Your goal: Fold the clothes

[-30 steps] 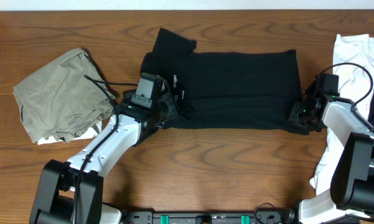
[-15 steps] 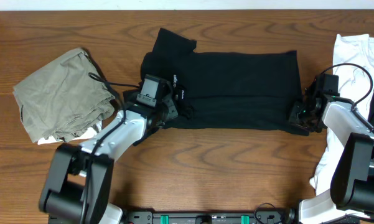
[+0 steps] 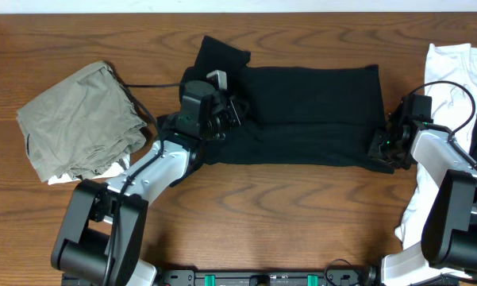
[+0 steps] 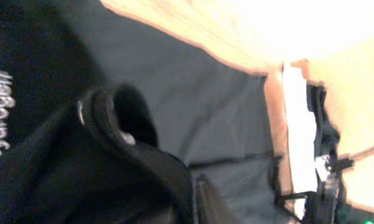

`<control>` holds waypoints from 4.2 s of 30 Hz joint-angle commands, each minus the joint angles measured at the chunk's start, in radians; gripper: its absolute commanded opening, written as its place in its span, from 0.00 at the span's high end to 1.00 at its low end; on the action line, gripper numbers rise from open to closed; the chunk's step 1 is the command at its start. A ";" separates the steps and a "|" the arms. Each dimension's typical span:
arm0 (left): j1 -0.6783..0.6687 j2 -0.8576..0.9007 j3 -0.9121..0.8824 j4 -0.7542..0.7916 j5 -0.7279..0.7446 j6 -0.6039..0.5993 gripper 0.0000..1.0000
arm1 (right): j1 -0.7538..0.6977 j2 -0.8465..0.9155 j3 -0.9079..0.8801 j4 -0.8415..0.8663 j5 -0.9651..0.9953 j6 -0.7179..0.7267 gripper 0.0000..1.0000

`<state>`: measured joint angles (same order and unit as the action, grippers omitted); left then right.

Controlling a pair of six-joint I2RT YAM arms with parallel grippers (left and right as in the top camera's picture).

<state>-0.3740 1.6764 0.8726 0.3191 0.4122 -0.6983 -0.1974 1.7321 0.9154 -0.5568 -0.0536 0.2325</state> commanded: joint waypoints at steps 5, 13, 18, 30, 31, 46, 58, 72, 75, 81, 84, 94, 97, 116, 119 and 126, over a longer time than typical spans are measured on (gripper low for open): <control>-0.007 0.025 0.008 -0.010 -0.247 -0.021 0.56 | 0.008 0.037 -0.046 -0.032 -0.004 -0.002 0.68; -0.004 0.009 0.008 -0.056 -0.010 -0.020 0.57 | 0.008 0.037 -0.046 -0.035 -0.003 -0.002 0.68; -0.005 0.009 0.008 -0.220 -0.050 -0.007 0.57 | 0.008 0.037 -0.046 -0.034 -0.003 -0.002 0.68; 0.026 0.018 0.009 -0.493 -0.323 0.126 0.57 | 0.008 0.037 -0.046 -0.034 -0.003 -0.002 0.67; 0.027 0.013 0.009 -0.494 -0.297 0.129 0.56 | 0.008 0.037 -0.046 -0.034 -0.003 -0.002 0.67; 0.091 -0.382 0.008 -0.614 -0.467 0.280 0.56 | 0.008 0.037 -0.046 -0.039 -0.003 -0.002 0.67; 0.237 -0.034 0.008 -0.576 -0.240 0.280 0.81 | 0.008 0.037 -0.046 -0.050 -0.003 -0.002 0.67; 0.340 0.233 0.009 -0.321 -0.319 0.280 0.81 | 0.008 0.037 -0.046 -0.058 -0.003 -0.002 0.67; 0.356 0.267 0.009 -0.243 -0.320 0.280 0.81 | 0.008 0.037 -0.046 -0.059 -0.003 -0.002 0.67; 0.382 0.272 0.014 -0.210 -0.323 0.287 0.81 | 0.008 0.037 -0.046 -0.060 0.013 -0.002 0.67; 0.391 0.268 0.014 -0.237 -0.322 0.287 0.81 | 0.001 0.037 -0.046 -0.061 0.027 -0.003 0.67; 0.391 0.024 0.015 -0.315 -0.319 0.346 0.62 | -0.007 0.037 -0.046 -0.054 0.032 -0.005 0.67; 0.390 -0.084 0.015 -0.383 -0.315 0.346 0.57 | -0.007 0.037 -0.046 -0.053 0.041 -0.005 0.66; 0.196 -0.141 0.014 -0.689 -0.300 0.342 0.56 | -0.007 0.037 -0.046 -0.065 0.042 -0.005 0.66; 0.199 -0.102 0.014 -0.679 -0.375 0.342 0.56 | -0.007 0.037 -0.046 -0.070 0.042 -0.005 0.66; 0.201 -0.062 0.014 -0.657 -0.426 0.331 0.56 | -0.007 0.037 -0.046 -0.071 0.043 -0.005 0.66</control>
<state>-0.1776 1.6077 0.8875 -0.3424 0.0448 -0.3656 -0.1978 1.7275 0.9161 -0.5991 -0.0456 0.2295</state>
